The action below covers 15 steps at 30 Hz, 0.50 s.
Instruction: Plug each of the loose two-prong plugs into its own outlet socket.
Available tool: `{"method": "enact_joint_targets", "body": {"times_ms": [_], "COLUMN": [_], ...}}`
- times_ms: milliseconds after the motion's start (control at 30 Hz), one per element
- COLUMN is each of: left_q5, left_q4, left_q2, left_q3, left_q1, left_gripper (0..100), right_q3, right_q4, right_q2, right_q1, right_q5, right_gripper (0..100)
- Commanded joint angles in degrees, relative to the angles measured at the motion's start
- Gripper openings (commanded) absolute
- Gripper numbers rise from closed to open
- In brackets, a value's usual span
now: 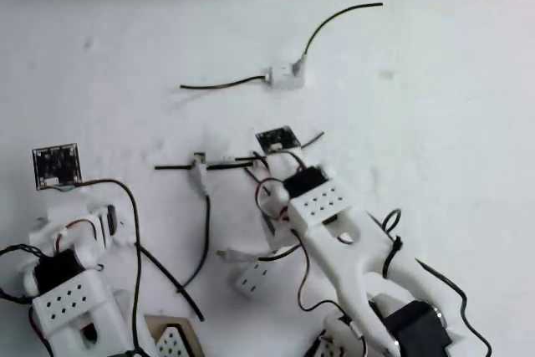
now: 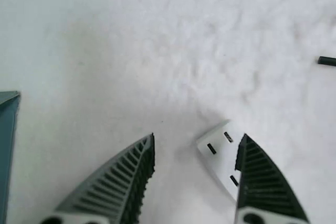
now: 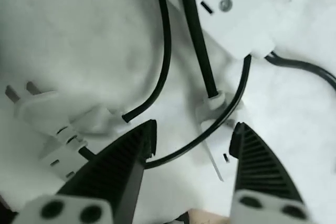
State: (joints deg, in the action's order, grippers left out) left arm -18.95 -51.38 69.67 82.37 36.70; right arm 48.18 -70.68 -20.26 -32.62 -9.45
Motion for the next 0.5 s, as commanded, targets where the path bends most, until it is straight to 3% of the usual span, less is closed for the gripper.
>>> {"method": "enact_joint_targets", "body": {"times_ms": [0,100,233,467], "left_q5": [-0.6,-0.6,-0.6,-0.6], "left_q4": [1.1,1.1,1.1,1.1], "left_q2": [0.7,0.7,0.7,0.7], "left_q3": [-0.1,-0.1,-0.1,-0.1], "left_q1": [0.0,0.0,0.0,0.0], "left_gripper": [26,26,26,26], "right_q3": [2.6,3.7,2.9,-1.5], "right_q4": [4.7,5.4,5.5,2.8], "right_q2": [-1.9,-1.9,-2.4,-2.5], "right_q1": [-0.6,-0.3,-0.5,-0.2], "right_q5": [-0.5,-0.5,0.1,0.1], "right_gripper": [22.2,17.0,1.0,1.8]}}
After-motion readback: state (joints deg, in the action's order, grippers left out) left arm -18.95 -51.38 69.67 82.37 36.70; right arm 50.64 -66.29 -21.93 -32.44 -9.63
